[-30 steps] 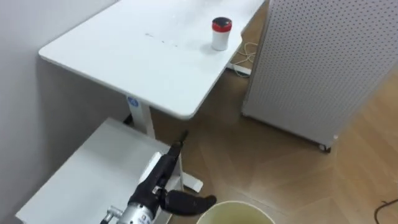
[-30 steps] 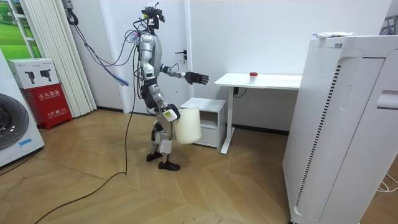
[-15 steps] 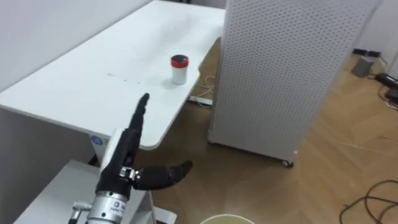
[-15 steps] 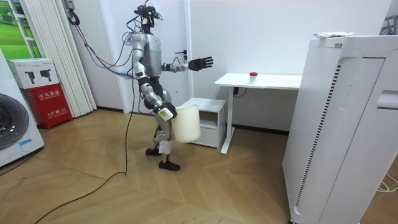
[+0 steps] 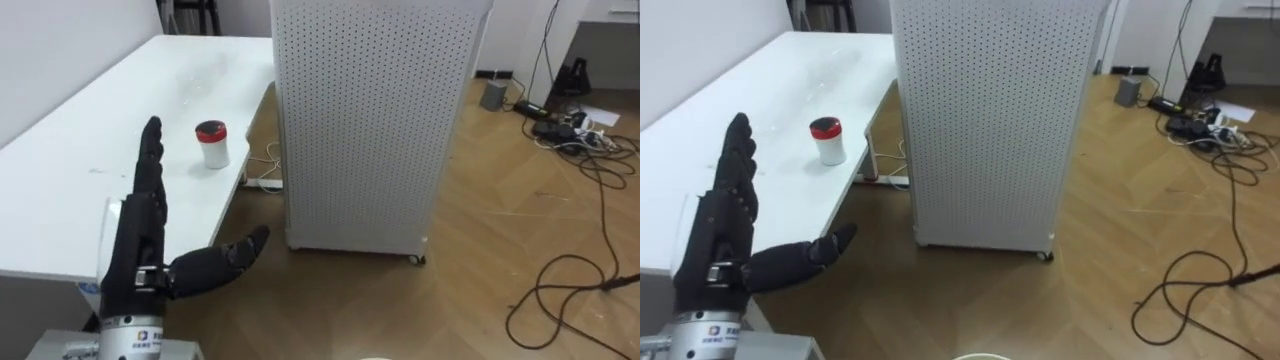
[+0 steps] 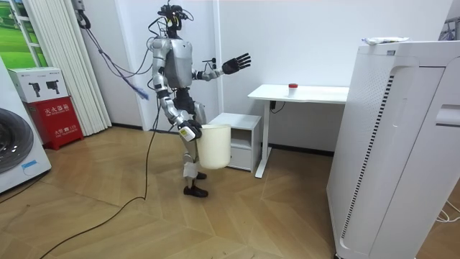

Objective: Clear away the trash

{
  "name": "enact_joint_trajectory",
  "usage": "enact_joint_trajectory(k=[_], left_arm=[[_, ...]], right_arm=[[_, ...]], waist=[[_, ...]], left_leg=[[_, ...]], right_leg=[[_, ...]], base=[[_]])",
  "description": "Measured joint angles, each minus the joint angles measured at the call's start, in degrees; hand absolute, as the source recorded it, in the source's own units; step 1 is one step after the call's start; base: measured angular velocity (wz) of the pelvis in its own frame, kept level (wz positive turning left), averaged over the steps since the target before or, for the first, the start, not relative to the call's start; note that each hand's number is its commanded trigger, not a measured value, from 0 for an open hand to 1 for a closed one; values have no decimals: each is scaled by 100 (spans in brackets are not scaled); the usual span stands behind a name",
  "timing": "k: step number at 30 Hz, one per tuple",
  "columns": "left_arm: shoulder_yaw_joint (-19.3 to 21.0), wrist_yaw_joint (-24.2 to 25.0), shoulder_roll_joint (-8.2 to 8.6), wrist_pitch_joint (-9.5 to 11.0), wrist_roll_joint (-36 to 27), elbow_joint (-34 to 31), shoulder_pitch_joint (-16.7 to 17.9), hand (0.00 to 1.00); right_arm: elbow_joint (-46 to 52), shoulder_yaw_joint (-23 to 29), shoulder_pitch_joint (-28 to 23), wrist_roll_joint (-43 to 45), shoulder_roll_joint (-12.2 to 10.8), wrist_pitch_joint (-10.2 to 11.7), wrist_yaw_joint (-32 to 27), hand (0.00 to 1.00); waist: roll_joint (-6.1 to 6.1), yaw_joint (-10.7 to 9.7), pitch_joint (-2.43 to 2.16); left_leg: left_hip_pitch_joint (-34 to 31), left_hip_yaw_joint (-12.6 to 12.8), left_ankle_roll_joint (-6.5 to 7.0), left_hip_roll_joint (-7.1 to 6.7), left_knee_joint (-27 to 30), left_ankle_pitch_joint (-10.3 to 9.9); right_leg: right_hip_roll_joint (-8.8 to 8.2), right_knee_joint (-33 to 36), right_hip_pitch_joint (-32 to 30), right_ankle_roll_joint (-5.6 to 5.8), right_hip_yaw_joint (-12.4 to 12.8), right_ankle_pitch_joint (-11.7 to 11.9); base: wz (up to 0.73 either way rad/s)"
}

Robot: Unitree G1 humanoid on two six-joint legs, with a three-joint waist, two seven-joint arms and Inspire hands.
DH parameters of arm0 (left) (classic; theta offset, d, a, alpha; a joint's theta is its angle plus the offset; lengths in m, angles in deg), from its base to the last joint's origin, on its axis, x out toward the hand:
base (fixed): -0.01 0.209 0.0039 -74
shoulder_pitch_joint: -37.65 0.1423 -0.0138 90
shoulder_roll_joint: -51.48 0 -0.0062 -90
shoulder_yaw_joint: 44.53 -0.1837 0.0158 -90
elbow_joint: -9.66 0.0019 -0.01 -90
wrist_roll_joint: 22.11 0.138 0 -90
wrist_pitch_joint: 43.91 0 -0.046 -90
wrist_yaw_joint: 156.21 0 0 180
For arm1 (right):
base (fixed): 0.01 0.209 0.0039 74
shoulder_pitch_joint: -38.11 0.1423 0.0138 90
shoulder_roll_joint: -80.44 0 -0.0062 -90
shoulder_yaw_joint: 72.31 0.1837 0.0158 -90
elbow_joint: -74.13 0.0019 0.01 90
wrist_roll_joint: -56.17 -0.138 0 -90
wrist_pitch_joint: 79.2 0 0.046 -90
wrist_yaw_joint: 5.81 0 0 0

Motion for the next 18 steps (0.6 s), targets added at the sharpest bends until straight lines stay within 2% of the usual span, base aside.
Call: enact_joint_trajectory(k=[3,6,8,12,14,15,16,17,18], left_arm=[[-1,13,0,0,-5,3,2,0],[-7,13,-7,-2,-1,4,1,0],[25,18,-10,-2,-1,14,3,0],[194,12,-18,-3,4,-7,1,0],[282,-1,-19,-2,6,-15,-7,0],[360,-46,-41,-5,11,-14,-7,0],[409,-82,-45,-4,10,-15,-24,0],[430,-78,-47,-4,4,-15,-30,0],[446,-72,-36,-6,-6,-11,-25,0]], right_arm=[[22,-1,60,195,-31,0,-16,100],[21,-1,135,225,-94,0,-51,100],[21,-2,131,315,-156,-1,-88,100],[24,-2,140,360,-158,0,-85,100],[41,-3,158,380,-144,-29,-75,100],[51,-16,194,350,-145,-40,-58,100],[93,-18,202,351,-137,-39,-44,100],[118,-21,196,351,-140,-39,-44,100],[147,-50,163,353,-143,-39,-47,100]], waist=[[-11,-67,11],[-69,-126,47],[-110,-66,71],[-106,8,74],[-84,125,61],[-86,185,58],[-87,201,57],[-91,200,60],[-116,189,68]], left_leg=[[49,-29,14,-15,-15,14],[53,-22,14,-47,-18,14],[172,65,15,-50,-122,14],[207,194,42,-33,-149,-7],[208,359,50,20,-141,-79],[196,454,39,54,-59,-151],[58,503,2,98,310,-290],[-74,500,-29,106,631,-354],[-374,497,-49,158,1461,-369]], right_leg=[[2,4,18,1,29,-39],[-23,36,-12,23,4,-103],[-13,29,4,34,30,-128],[17,37,-37,35,-1,-129],[33,117,-123,12,-144,-152],[-27,285,-205,-35,-385,-250],[-116,470,-243,-69,-606,-399],[-123,556,-257,-86,-609,-486],[-141,681,-247,-128,-549,-616]], base=[[-7],[-3],[-16],[-21],[-39],[-48],[-32],[-8],[-4]])
